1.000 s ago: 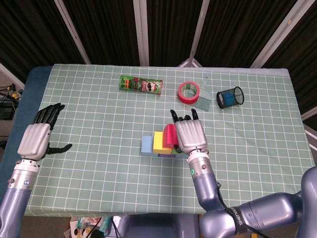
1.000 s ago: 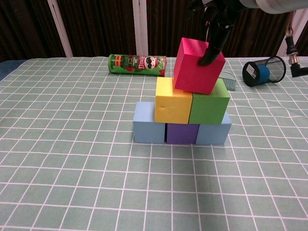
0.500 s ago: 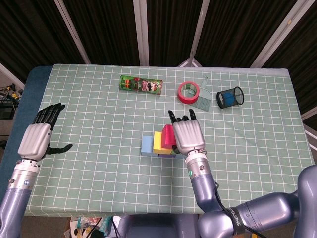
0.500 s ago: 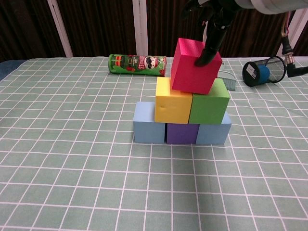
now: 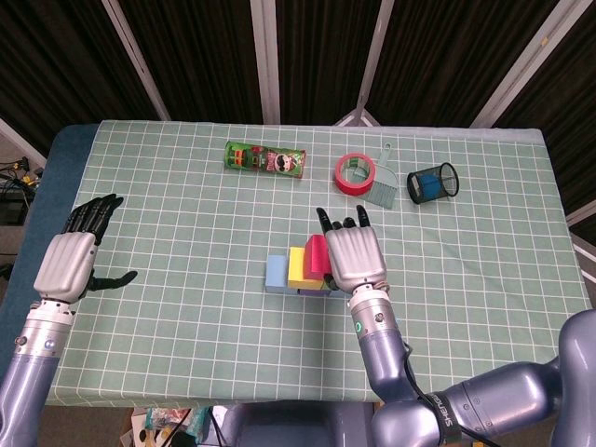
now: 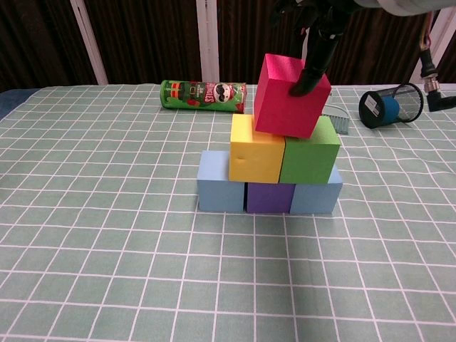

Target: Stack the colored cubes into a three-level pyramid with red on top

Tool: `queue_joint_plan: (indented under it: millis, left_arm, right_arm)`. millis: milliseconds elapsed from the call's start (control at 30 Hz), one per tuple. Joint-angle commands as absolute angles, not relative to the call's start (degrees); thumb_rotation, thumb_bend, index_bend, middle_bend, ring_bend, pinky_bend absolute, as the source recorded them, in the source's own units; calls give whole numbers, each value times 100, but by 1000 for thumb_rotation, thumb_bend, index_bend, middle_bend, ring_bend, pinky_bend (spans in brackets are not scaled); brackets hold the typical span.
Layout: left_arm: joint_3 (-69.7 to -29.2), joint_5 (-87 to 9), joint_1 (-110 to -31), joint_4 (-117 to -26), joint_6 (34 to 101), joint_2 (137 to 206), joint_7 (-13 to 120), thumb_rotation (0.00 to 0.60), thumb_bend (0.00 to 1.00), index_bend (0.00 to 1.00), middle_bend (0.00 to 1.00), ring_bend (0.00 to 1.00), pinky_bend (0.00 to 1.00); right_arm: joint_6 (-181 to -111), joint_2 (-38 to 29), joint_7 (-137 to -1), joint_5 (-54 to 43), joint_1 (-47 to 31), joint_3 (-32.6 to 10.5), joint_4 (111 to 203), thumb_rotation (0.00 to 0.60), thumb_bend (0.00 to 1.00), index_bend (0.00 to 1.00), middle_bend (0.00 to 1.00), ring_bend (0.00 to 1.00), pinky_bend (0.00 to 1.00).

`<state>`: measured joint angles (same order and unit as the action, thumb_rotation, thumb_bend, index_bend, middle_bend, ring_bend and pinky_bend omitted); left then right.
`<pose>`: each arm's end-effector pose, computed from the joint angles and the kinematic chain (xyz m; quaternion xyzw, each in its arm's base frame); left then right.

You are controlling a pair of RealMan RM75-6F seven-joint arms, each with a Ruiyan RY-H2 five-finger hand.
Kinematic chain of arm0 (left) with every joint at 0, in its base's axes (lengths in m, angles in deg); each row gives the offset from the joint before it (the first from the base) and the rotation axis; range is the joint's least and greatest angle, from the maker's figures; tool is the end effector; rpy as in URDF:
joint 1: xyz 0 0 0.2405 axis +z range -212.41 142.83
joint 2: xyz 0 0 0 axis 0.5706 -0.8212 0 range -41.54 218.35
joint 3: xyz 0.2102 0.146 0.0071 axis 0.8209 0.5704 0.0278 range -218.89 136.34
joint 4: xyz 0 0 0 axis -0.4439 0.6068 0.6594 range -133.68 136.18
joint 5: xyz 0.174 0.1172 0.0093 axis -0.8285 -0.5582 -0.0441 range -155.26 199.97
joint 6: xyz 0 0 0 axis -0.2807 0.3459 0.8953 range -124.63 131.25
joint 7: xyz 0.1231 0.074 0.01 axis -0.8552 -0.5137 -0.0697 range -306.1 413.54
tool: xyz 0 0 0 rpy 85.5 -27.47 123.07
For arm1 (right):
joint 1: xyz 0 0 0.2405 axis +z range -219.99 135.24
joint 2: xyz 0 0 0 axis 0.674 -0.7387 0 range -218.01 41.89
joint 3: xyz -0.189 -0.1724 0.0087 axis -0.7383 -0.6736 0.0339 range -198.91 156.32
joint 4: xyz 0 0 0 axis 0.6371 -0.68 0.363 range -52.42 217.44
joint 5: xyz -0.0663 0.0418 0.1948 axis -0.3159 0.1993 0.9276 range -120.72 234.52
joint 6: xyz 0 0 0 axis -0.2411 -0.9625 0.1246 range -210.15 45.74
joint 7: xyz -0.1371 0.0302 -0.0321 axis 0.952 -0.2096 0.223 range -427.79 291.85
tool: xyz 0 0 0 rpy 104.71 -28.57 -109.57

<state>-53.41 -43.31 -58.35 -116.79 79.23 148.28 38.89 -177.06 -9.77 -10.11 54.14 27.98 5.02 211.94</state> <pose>-0.1789 0.2695 0.1542 -0.5903 -0.4262 -0.4521 0.5153 0.0136 -0.3019 0.0785 0.6929 -0.4180 0.2892 0.5114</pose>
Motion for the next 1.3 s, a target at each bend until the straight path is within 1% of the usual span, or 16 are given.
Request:
queue_joint_plan:
  millis: [33, 1300]
  left_arm:
    - [-5340, -4346, -5831, -11686, 7927, 14821, 3897, 600, 125, 0, 21, 0, 0]
    - [-5346, -4342, -5827, -11659, 7931, 14821, 3918, 600, 124, 0, 22, 0, 0]
  right_arm:
    - [-17715, -966, -1005, 5411, 2801, 504, 21186, 600, 274, 0, 423, 238, 0]
    - [-17740, -793, -984, 5455, 2743, 510, 21093, 600, 273, 0, 423, 238, 0]
